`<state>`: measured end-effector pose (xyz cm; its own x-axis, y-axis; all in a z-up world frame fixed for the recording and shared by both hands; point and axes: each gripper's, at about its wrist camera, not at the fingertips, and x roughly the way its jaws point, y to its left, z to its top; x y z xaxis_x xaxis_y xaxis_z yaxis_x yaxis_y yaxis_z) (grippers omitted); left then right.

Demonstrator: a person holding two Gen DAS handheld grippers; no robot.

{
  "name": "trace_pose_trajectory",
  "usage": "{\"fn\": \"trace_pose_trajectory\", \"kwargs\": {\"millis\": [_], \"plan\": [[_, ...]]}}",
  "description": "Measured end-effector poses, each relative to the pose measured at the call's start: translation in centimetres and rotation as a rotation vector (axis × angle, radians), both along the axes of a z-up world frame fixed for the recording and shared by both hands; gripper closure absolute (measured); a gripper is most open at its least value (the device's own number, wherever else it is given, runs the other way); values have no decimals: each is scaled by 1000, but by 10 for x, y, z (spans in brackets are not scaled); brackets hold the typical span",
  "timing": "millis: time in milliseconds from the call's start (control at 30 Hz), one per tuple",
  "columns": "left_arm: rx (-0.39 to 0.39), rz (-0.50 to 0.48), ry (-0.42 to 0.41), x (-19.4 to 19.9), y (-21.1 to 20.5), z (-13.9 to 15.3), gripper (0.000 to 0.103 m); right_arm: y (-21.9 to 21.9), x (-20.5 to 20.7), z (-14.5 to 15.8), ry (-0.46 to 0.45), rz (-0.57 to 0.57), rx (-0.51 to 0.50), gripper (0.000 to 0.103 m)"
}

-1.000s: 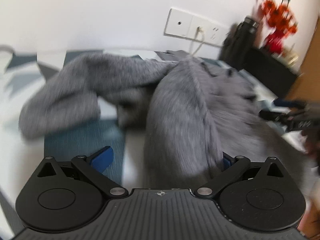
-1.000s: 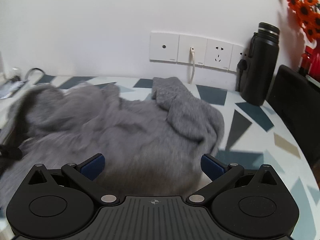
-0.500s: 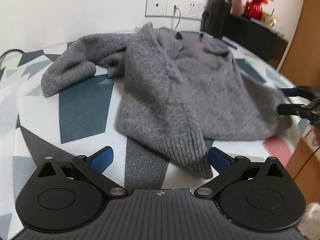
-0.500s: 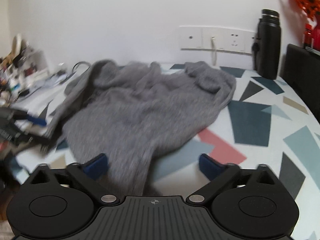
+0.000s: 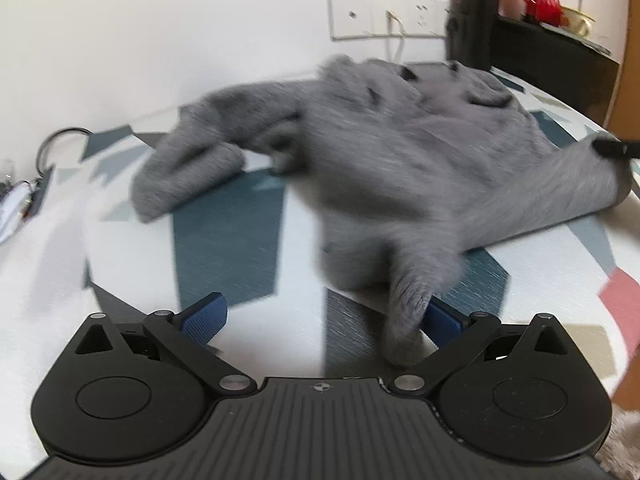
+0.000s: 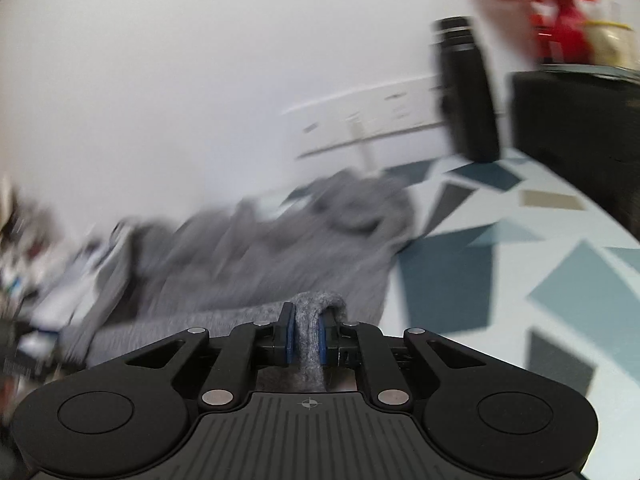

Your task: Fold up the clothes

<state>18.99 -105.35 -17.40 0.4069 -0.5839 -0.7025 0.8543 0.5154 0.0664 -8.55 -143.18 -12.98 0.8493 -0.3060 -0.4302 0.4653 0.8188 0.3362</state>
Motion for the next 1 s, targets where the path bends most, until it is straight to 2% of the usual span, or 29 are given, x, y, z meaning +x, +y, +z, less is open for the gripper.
{"fn": "trace_pose_trajectory", "kwargs": {"millis": [167, 267, 333, 367, 433, 467, 500, 533, 600, 700, 867, 1000], "plan": [[-13, 28, -37, 12, -5, 0, 0, -7, 30, -8, 114, 9, -46, 92], [-9, -12, -8, 7, -3, -3, 0, 1, 36, -17, 151, 28, -57, 82], [-5, -44, 16, 3, -1, -6, 0, 7, 34, -19, 141, 41, -58, 74], [-3, -59, 28, 2, -1, -7, 0, 9, 31, -19, 140, 46, -63, 69], [-4, -84, 46, 2, 4, -8, 0, 14, 25, -19, 143, 53, -76, 52], [-5, -95, 55, 2, 6, -9, 0, 17, 21, -19, 145, 46, -93, 37], [-7, -106, 63, 3, 8, -9, 0, 19, 18, -19, 148, 35, -113, 30], [-14, -111, 63, 2, 10, -10, 0, 22, 14, -19, 151, 24, -133, 29], [-39, -110, 50, 1, 14, -13, 0, 25, 8, -20, 153, 12, -151, 16], [-61, -93, 39, -2, 16, -15, 0, 30, -1, -21, 143, 1, -149, 4], [-51, -111, 39, -1, 13, -15, 0, 42, -10, -21, 133, 24, -164, 1], [-59, -130, 38, -1, 14, -15, 0, 51, -8, -27, 172, 69, -213, 1]]}}
